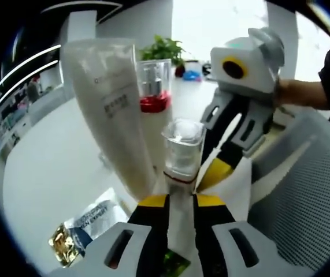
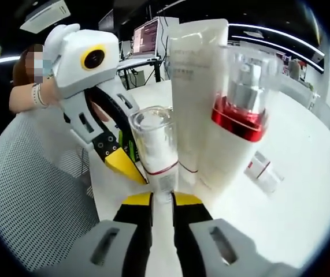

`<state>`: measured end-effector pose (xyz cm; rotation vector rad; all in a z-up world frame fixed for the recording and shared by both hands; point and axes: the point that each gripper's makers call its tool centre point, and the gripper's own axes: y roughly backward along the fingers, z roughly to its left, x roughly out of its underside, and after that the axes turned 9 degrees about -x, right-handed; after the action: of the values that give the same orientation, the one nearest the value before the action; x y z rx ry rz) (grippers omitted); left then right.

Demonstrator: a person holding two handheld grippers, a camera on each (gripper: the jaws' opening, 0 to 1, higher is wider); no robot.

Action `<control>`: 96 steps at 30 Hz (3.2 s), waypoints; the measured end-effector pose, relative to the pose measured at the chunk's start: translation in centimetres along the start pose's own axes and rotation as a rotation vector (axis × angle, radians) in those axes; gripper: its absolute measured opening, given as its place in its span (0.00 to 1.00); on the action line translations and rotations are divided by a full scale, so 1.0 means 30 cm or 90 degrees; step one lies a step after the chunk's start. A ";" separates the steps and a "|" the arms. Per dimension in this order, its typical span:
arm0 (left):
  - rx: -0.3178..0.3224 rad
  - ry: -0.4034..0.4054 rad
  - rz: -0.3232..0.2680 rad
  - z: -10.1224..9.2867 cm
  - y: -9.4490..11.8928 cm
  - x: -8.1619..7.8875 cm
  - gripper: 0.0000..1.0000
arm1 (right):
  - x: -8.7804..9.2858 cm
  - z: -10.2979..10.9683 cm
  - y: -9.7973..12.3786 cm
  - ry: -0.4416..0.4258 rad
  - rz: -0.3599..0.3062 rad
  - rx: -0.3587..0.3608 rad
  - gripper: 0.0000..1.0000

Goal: Arrange the skincare products in the storage area until every visible bottle or jar stands upright without overlapping.

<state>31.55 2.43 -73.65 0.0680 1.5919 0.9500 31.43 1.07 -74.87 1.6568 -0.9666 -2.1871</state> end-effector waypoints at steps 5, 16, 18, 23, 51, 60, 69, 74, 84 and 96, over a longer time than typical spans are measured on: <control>-0.011 -0.005 -0.002 0.010 -0.002 -0.001 0.09 | 0.000 -0.014 -0.001 -0.008 0.003 0.011 0.10; -0.021 0.000 -0.008 0.024 -0.002 -0.007 0.07 | -0.010 -0.041 -0.008 -0.016 0.002 0.027 0.10; -0.024 0.002 -0.009 0.028 -0.002 -0.009 0.07 | -0.013 -0.047 -0.009 -0.018 0.000 0.030 0.10; -0.026 0.004 -0.010 0.033 -0.001 -0.010 0.07 | -0.019 -0.053 -0.013 -0.022 -0.002 0.035 0.10; -0.046 0.007 0.000 0.057 -0.004 0.002 0.09 | -0.016 -0.039 0.003 0.000 0.010 0.046 0.10; -0.042 0.004 0.012 0.049 0.018 0.012 0.10 | -0.019 -0.031 0.052 0.015 0.016 0.059 0.12; -0.055 -0.019 0.029 0.074 0.107 0.013 0.19 | -0.039 -0.016 0.112 0.028 0.015 0.085 0.16; -0.087 -0.008 0.026 0.111 0.171 0.014 0.28 | -0.052 0.012 0.136 0.029 0.010 0.086 0.25; -0.147 0.013 0.026 0.164 0.296 0.021 0.52 | -0.095 0.030 0.200 0.008 -0.025 0.108 0.48; -0.178 0.028 0.059 0.181 0.383 0.056 0.69 | -0.101 0.039 0.266 -0.022 -0.041 0.142 0.76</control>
<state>30.51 13.80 -67.84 -0.0742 1.4913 1.2455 29.77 -2.89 -67.39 1.7744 -1.2229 -2.2246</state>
